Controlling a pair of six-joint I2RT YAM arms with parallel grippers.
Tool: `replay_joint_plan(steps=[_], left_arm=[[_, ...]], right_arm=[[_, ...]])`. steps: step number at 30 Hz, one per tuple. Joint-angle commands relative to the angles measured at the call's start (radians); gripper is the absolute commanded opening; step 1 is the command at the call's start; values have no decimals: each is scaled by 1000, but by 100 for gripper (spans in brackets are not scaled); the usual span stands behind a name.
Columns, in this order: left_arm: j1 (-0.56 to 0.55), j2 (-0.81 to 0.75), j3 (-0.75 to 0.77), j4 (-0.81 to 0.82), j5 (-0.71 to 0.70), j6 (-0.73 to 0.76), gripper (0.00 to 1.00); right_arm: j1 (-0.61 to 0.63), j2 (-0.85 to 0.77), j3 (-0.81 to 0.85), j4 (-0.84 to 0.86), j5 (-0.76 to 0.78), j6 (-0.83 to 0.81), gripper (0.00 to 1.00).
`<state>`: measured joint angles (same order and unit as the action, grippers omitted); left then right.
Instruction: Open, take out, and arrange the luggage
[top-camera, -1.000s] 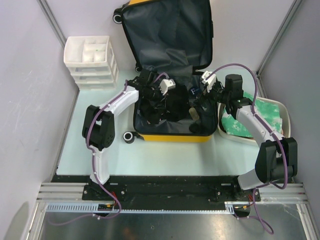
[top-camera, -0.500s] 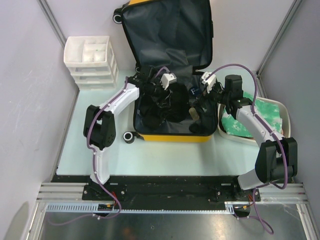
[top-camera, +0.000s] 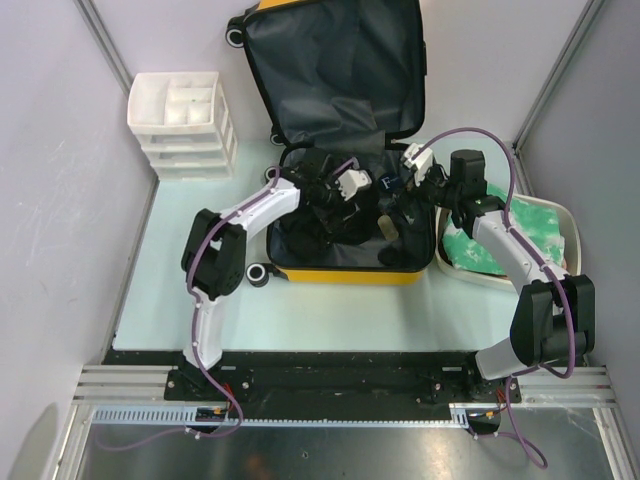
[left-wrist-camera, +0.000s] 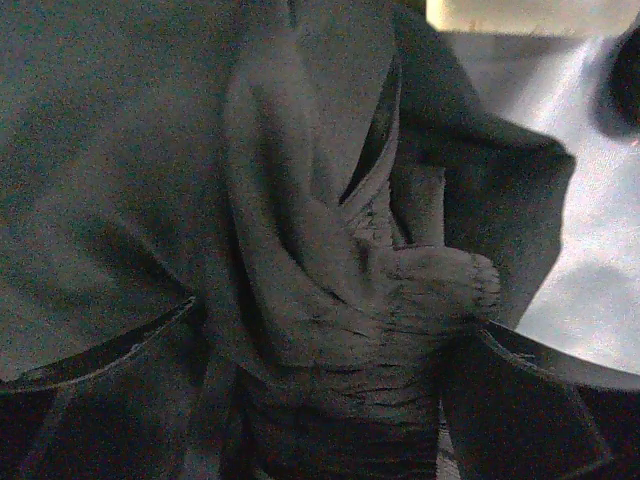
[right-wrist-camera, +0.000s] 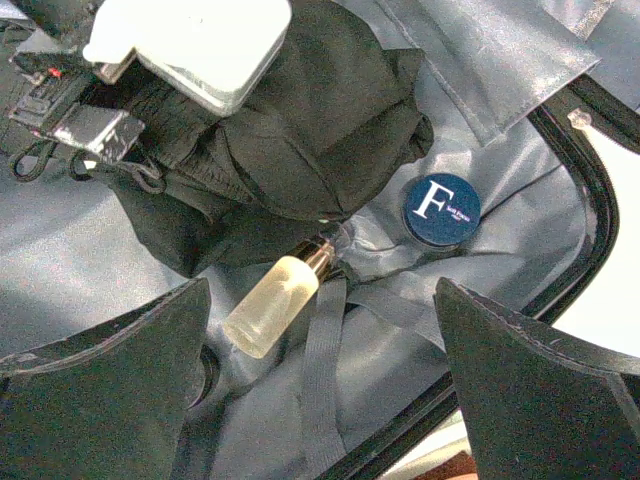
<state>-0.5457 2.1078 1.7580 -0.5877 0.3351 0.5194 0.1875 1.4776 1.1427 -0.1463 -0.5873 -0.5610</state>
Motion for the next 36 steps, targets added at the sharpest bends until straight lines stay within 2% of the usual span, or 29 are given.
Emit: replay_joint_plan(steps=[1,4,7,8,10,11,16,17,27,31,36], left_arm=[[-7,9,-37,23,-146,70,88],[-8,29,-37,31,-206,65,82],[-5,44,-34,35,-255,76,69],[-2,44,-34,34,-258,77,58],[16,31,-32,34,-233,76,46],[24,23,-31,35,-222,76,35],[70,-46,-28,31,-121,102,12],[73,-77,-37,31,-90,109,1],[113,-163,23,26,106,-7,0],[115,-202,41,26,168,-25,0],[115,-247,11,26,183,8,0]], right_arm=[[-8,-22,-1,5,3,13,100],[-8,-20,-1,10,3,13,100],[-10,-22,-1,8,3,12,100],[-10,-22,-1,8,1,10,99],[-14,-23,-1,4,1,9,100],[-16,-23,-1,4,1,9,100],[-19,-28,-1,-4,-14,4,100],[-20,-28,-1,-3,-17,4,100],[1,-26,-1,59,-16,16,100],[15,-31,-14,137,-12,27,100],[59,-22,-52,283,-43,-195,100]])
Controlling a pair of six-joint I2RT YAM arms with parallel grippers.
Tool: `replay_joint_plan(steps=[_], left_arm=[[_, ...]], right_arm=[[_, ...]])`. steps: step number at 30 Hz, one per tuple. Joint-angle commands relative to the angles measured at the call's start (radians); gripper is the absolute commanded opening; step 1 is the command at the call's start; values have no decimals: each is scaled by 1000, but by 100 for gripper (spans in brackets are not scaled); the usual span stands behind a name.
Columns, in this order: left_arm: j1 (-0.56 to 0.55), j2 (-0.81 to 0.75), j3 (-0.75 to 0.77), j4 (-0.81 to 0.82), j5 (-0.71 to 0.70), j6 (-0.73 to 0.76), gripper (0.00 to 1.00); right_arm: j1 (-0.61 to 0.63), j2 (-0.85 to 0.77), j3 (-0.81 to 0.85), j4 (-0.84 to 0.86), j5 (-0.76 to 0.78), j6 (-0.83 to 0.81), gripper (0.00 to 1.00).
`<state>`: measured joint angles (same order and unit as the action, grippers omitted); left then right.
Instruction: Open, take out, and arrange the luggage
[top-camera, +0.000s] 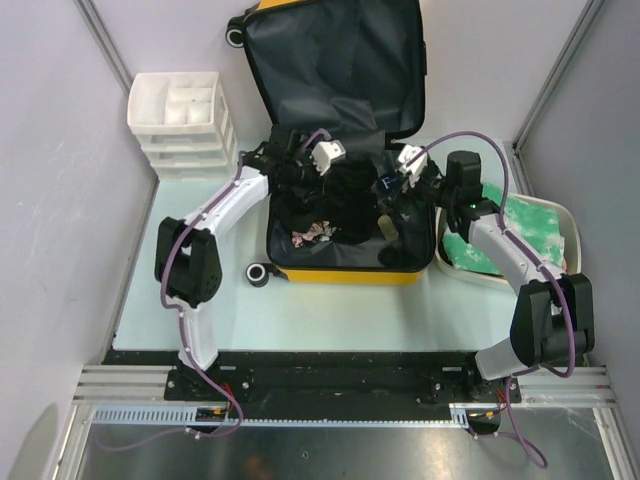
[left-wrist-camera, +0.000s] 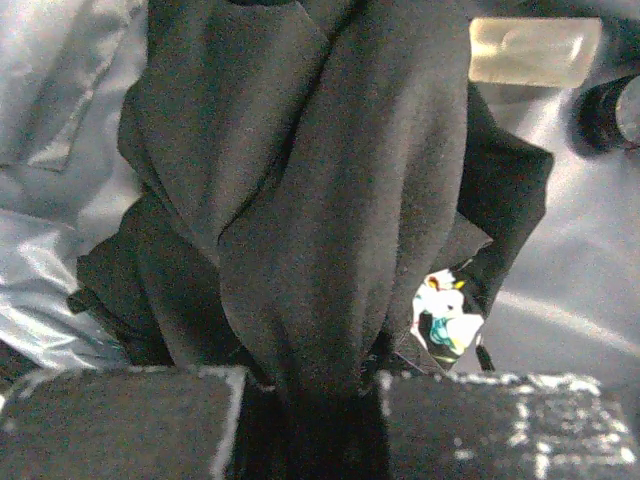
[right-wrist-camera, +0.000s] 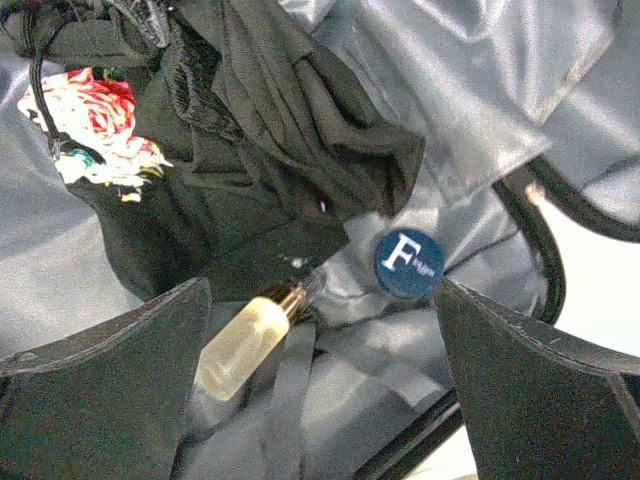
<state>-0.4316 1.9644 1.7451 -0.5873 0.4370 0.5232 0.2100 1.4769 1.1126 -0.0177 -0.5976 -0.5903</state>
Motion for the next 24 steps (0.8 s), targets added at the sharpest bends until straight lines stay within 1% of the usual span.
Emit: replay_joint_plan(steps=[1,5,7,10,12,13,14,16,19,23,24], left_arm=[[1,-117,8,26,80,24,0],[-1,-159,-33,26,92,81,0],[-1,-176,-54,27,94,113,0],[-1,-200,-73,27,89,142,0],[-4,-223,-87,27,91,175,0],[-4,-232,-99,27,91,187,0],[-9,-242,-108,27,92,201,0],[-13,-262,-131,27,91,238,0],[-22,-282,-162,32,92,285,0],[-45,-306,-202,40,82,371,0],[-48,-308,-205,41,80,373,0]], right_arm=[[60,-12,-31,168,-31,-199,100],[94,43,-31,242,-53,-317,99],[107,60,-33,249,-68,-386,100],[121,63,-39,269,-88,-420,100],[129,56,-69,310,-82,-433,100],[134,48,-82,373,-71,-428,100],[140,45,-100,398,-70,-421,100],[144,39,-100,418,-96,-417,100],[157,34,-99,407,-164,-428,100],[186,34,-99,403,-209,-442,99],[198,34,-100,397,-215,-450,100]])
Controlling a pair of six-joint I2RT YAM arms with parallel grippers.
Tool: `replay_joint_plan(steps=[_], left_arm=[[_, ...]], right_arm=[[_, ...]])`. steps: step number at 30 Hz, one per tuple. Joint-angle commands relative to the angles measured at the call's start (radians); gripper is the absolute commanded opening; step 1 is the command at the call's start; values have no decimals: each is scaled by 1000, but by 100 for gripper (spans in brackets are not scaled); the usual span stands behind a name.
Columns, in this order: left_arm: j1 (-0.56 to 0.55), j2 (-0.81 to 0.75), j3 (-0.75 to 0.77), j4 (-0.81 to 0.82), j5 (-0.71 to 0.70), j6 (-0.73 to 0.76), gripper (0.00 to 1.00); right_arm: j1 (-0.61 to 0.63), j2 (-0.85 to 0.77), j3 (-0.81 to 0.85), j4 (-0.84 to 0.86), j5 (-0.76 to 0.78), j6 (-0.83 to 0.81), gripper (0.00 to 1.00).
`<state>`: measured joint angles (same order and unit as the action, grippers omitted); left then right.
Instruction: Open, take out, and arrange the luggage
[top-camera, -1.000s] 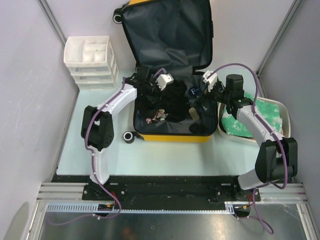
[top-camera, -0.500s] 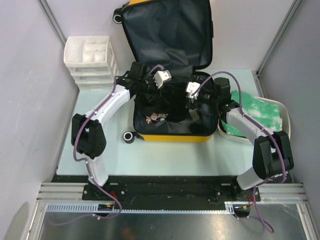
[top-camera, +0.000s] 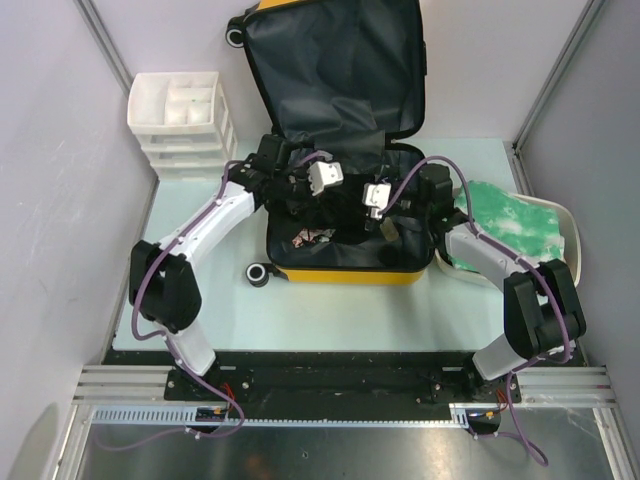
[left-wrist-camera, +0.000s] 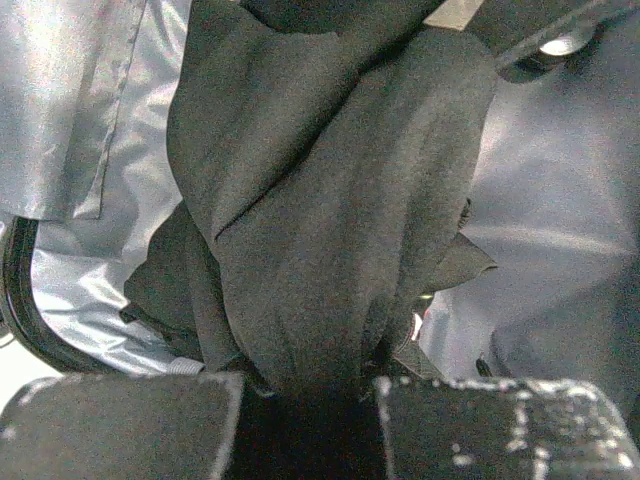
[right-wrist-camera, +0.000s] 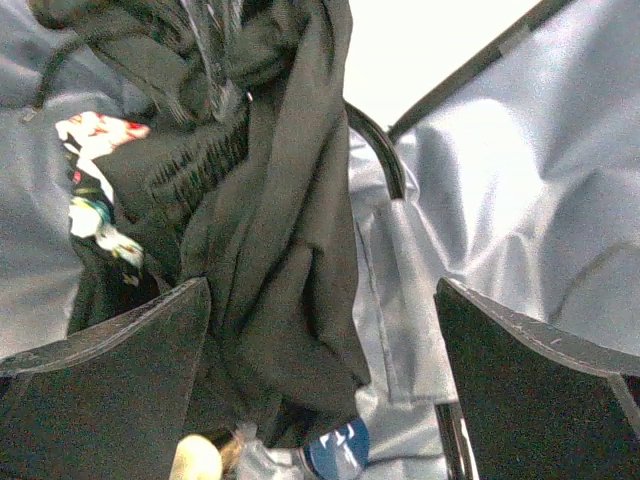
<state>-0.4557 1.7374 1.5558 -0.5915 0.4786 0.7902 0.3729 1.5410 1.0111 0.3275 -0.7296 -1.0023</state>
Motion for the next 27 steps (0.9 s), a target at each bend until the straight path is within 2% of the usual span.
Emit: replay_joint_plan(steps=[1,10,14,21,27], left_arm=[[-24,-82,-17,47,40,109,0],[-41,-96,1,48,95,126,0],[-41,-104,26,48,142,63,0],[-40,-104,47,47,219,-35,0],[-40,-91,58,48,253,-100,0]], right_arm=[[40,-30,1,53,-90,-36,100],[98,37,7,-5,-137,-79,100],[100,68,12,-41,-126,-122,100],[138,119,12,-9,2,-179,100],[178,198,12,142,139,-171,100]])
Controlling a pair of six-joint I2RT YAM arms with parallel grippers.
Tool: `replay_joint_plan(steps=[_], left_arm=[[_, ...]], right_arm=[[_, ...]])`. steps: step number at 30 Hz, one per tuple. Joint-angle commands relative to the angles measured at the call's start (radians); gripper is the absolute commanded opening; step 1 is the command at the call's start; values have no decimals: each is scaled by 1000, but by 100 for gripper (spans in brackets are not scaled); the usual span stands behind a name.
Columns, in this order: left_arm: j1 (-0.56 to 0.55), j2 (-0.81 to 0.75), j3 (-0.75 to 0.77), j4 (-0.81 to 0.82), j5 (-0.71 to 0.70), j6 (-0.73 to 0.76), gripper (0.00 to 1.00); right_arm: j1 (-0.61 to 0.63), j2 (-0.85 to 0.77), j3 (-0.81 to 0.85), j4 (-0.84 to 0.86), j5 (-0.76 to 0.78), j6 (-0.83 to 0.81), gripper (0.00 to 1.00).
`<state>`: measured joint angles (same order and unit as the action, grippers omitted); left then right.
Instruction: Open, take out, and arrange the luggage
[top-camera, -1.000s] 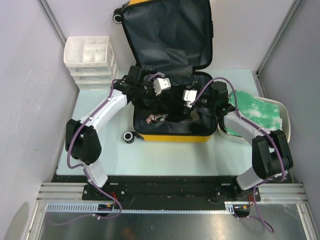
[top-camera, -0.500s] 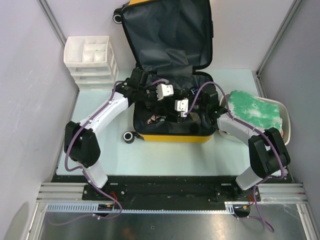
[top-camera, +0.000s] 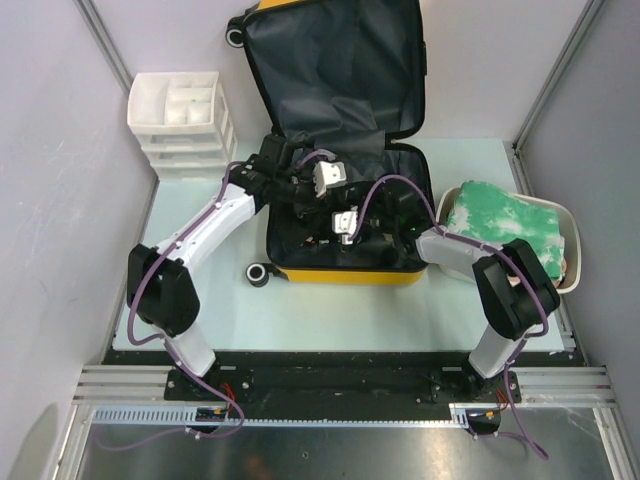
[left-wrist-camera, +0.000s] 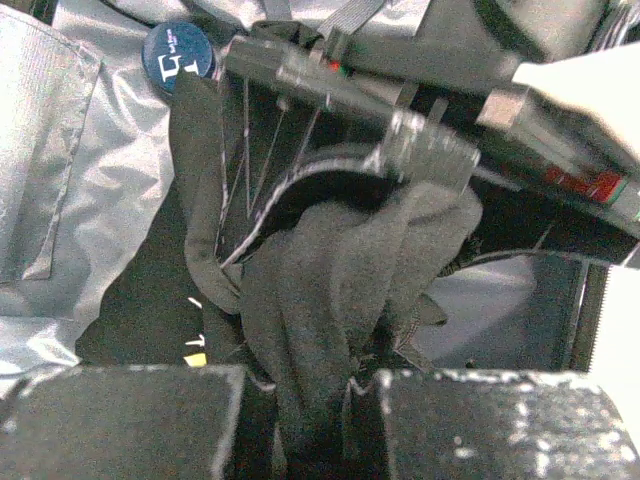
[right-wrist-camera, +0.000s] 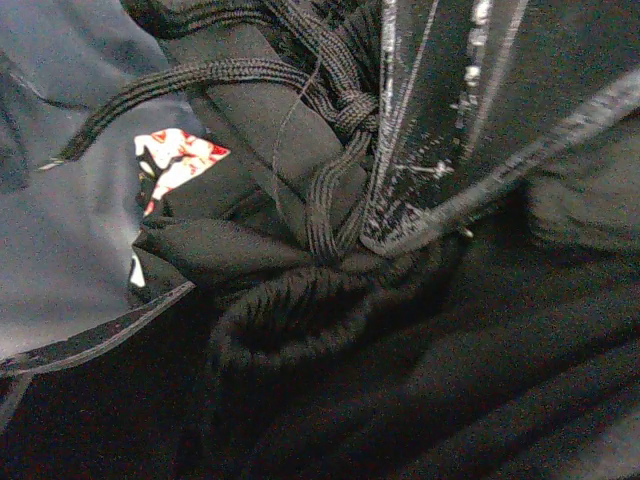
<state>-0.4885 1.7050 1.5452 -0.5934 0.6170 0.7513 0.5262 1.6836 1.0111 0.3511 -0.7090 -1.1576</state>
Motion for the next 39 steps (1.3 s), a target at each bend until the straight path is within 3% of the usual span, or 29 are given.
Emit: replay_joint_plan(steps=[1,4,10,12,13,14,15,16,18,19,20,21,28,33,39], left_arm=[[-5,-56,69,49,113,-66,0],[1,-61,58,49,104,-60,0],[30,-73,44,49,73,-50,0],[33,-79,44,47,61,-43,8],[34,-81,49,49,52,-35,17],[33,-84,53,49,49,-35,24],[33,-84,56,50,44,-35,32],[34,-84,59,49,41,-41,55],[34,-84,75,49,15,-65,68],[37,-87,81,49,6,-70,85],[41,-87,93,49,-3,-79,87],[53,-91,104,49,-5,-105,99],[100,-79,182,53,-17,-208,100],[100,-61,181,61,-11,-236,100],[91,-18,216,66,26,-273,100]], right_arm=[[27,63,14,140,134,-14,100],[34,88,14,216,195,9,93],[5,50,14,247,237,56,45],[-3,27,14,246,247,68,29],[-8,19,15,246,250,87,23],[-12,10,21,235,250,96,7],[-14,-5,27,218,253,99,0],[-15,-13,46,201,264,105,0],[-18,-30,64,148,287,104,0],[-23,-51,70,140,295,123,0],[-37,-62,84,114,304,133,0],[-43,-77,93,98,307,144,0],[-109,-241,145,-47,351,193,0],[-204,-404,150,-248,339,151,0],[-435,-548,150,-492,273,84,0]])
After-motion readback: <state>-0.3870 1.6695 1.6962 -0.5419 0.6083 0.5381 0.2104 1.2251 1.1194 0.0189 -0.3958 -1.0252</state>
